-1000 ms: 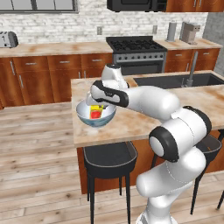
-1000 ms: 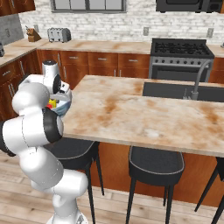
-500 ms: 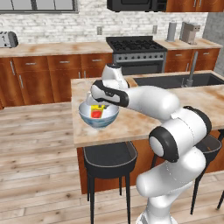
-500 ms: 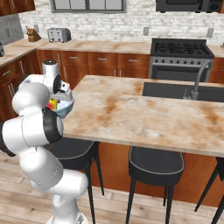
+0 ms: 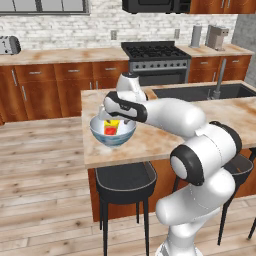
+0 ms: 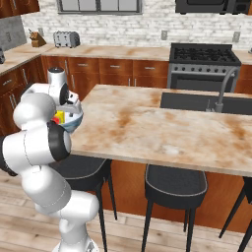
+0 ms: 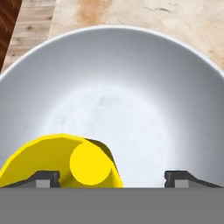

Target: Place the cup inside the bowl on the dining table and move the bowl to any counter.

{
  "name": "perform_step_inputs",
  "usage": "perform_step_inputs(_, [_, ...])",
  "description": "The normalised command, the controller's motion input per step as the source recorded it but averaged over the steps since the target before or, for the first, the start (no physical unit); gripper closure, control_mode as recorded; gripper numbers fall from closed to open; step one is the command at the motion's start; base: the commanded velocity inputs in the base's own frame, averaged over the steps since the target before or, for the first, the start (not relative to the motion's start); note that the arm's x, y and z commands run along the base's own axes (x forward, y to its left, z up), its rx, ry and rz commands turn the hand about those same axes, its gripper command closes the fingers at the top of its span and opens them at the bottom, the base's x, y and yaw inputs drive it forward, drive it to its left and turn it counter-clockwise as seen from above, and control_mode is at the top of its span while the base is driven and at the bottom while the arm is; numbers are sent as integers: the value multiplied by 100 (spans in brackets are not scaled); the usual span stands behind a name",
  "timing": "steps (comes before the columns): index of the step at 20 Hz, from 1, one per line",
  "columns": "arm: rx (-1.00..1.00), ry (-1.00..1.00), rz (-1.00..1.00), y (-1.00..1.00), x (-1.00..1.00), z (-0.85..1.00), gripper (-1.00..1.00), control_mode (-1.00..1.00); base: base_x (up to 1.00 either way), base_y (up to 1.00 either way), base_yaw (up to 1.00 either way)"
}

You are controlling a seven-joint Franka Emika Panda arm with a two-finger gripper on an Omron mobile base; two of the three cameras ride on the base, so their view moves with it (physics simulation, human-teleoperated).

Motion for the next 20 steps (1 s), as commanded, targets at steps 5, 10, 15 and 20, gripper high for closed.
perform_step_inputs(5, [0,0,0,0,0,16,-100,-100,0,0,0])
perform_step_inputs(10, [1,0,0,0,-11,30,-100,-100,0,0,0])
perform_step_inputs(15, [5,-4,0,-8,-37,26,-100,-100,0,0,0])
perform_step_inputs(20, [7,-3,0,-27,-54,19,-100,-100,0,0,0])
